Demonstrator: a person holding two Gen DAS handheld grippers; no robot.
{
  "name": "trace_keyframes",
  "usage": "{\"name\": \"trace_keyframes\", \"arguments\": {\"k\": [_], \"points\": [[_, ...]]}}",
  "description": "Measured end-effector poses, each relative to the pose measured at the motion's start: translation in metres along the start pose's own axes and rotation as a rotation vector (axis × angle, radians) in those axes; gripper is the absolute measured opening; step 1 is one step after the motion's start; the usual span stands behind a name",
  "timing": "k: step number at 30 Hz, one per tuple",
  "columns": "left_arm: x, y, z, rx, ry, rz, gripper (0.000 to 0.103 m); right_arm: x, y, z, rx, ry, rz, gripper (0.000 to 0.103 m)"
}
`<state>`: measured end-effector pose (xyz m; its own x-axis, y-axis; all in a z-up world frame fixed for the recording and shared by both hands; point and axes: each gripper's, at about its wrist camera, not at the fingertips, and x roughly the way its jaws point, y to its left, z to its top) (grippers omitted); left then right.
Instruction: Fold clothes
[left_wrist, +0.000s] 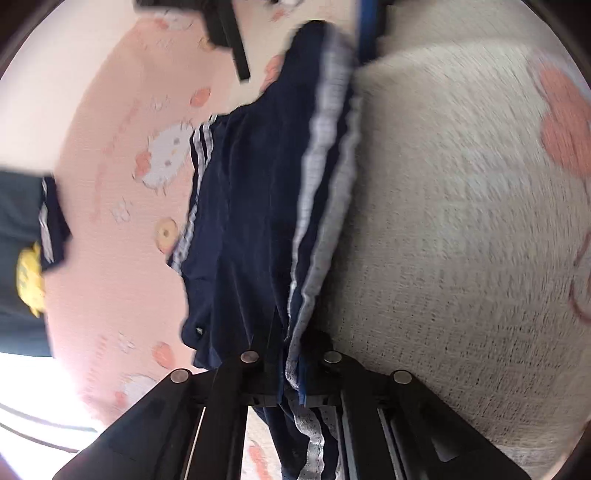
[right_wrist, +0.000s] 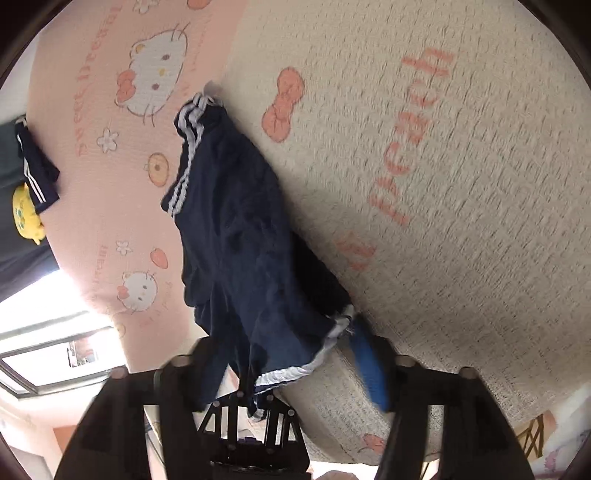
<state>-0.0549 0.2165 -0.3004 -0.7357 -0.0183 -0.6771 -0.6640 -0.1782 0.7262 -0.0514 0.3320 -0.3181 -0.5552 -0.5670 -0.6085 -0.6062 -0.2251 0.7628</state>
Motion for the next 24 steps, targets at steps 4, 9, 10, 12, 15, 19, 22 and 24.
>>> {"name": "trace_keyframes", "arguments": {"k": [4, 9, 10, 12, 15, 19, 22, 24], "points": [[0.002, 0.021, 0.002, -0.123, 0.032, -0.134, 0.002, -0.008, 0.006, 0.001, -0.007, 0.008, -0.049, 0.064], [0.005, 0.028, 0.003, -0.175, 0.049, -0.215, 0.002, -0.022, 0.017, -0.002, -0.02, 0.032, -0.172, 0.065], [0.006, 0.028, 0.004, -0.165, 0.047, -0.212, 0.002, -0.025, 0.019, -0.003, -0.009, 0.038, -0.168, 0.065], [0.005, 0.022, 0.004, -0.147, 0.04, -0.194, 0.002, -0.032, 0.022, -0.005, 0.008, 0.048, -0.146, 0.065], [0.006, 0.016, 0.004, -0.126, 0.032, -0.165, 0.002, -0.043, 0.035, -0.008, -0.039, 0.032, -0.176, 0.065], [0.008, 0.021, 0.004, -0.133, 0.03, -0.171, 0.002, -0.049, 0.066, -0.009, -0.221, -0.027, -0.291, 0.074], [0.008, 0.027, 0.003, -0.16, 0.027, -0.201, 0.002, -0.047, 0.086, -0.012, -0.39, -0.039, -0.392, 0.074], [0.008, 0.031, 0.002, -0.186, 0.029, -0.229, 0.002, -0.042, 0.098, -0.015, -0.519, -0.034, -0.464, 0.074]]}}
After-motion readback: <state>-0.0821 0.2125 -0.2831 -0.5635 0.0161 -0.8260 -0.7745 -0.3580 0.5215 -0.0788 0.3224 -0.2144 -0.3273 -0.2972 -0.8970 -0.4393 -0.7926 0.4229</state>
